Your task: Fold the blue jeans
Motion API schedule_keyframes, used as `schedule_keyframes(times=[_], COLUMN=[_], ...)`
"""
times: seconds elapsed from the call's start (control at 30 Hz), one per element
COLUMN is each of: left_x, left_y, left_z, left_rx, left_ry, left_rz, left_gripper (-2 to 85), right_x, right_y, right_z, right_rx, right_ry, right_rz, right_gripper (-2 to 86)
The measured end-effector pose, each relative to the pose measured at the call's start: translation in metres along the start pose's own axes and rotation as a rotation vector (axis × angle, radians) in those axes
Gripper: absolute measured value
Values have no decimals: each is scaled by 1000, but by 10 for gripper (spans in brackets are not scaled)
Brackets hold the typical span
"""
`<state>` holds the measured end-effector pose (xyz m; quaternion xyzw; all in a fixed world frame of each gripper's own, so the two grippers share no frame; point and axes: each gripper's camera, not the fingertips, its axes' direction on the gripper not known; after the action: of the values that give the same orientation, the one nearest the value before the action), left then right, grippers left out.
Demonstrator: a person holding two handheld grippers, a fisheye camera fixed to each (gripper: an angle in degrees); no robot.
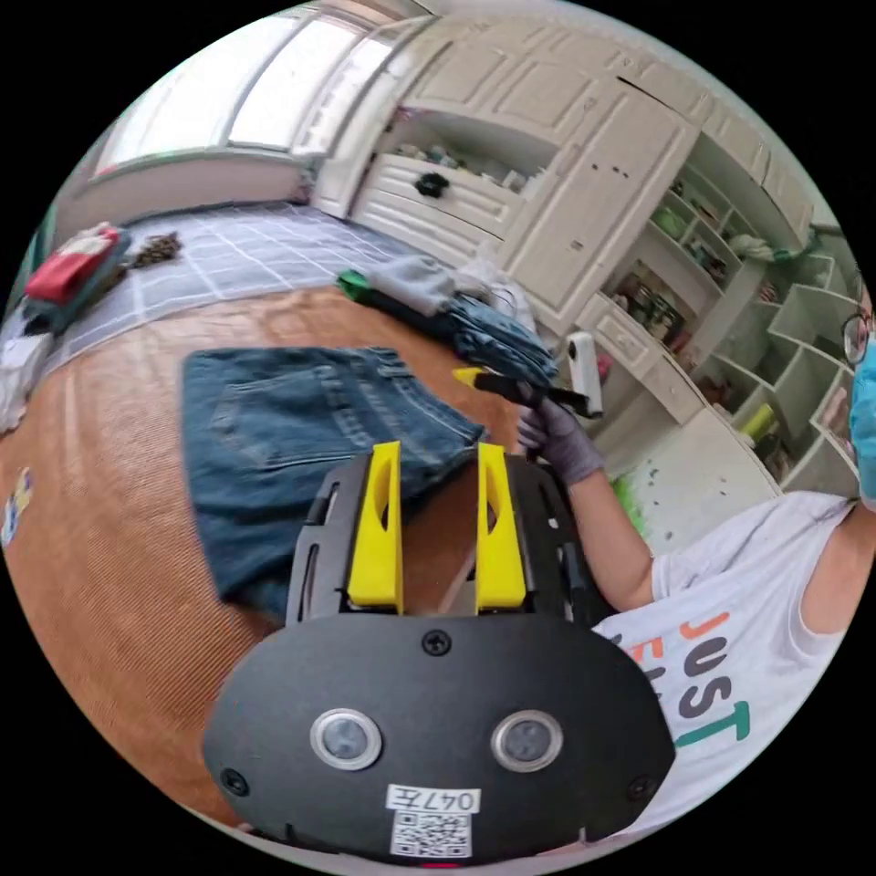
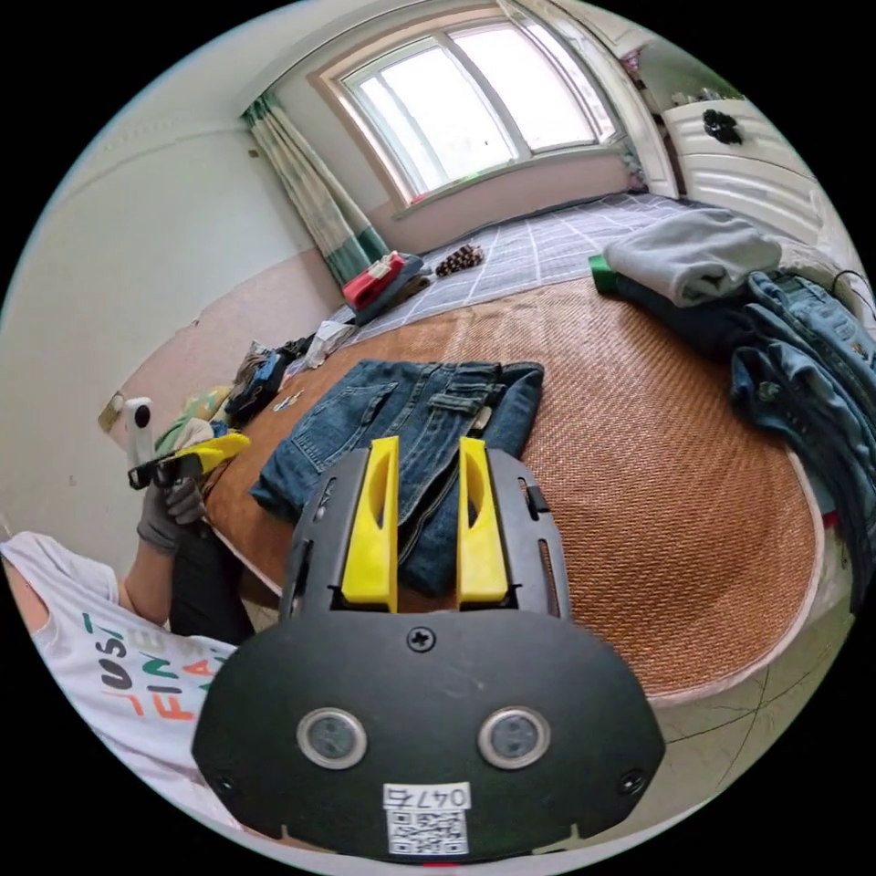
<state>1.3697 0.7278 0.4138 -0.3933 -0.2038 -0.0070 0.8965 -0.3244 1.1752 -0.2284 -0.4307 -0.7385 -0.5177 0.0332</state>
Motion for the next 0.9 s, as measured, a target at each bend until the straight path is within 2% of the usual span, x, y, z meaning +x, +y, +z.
schedule_keyframes(times=[0.17,0.3,0.33,0.4,0.43,0.5,0.57,0.77,0.9], left_x=[-99,-167,-175,-199,-202,-212,-217,-240,-259], left_y=[44,86,91,107,110,116,118,138,162], left_z=[-59,-62,-61,-54,-53,-49,-47,-31,-12], left_rx=[86,137,141,156,157,144,132,123,112], left_ry=[-138,-82,-62,13,23,21,7,24,45], left_rz=[-283,-475,-495,-549,-556,-560,-548,-559,-560], left_gripper=[102,111,111,113,113,113,114,114,112], right_x=[20,33,32,23,20,17,28,54,59], right_y=[-1,0,1,4,6,9,8,8,15], right_z=[71,85,78,63,52,46,63,102,80], right_rx=[-188,-165,-123,-20,64,110,23,-172,-179], right_ry=[3,-14,22,-38,-99,-82,15,-53,-75], right_rz=[40,67,44,-50,-88,-140,-98,-48,-60], right_gripper=[76,25,10,3,1,2,12,73,72])
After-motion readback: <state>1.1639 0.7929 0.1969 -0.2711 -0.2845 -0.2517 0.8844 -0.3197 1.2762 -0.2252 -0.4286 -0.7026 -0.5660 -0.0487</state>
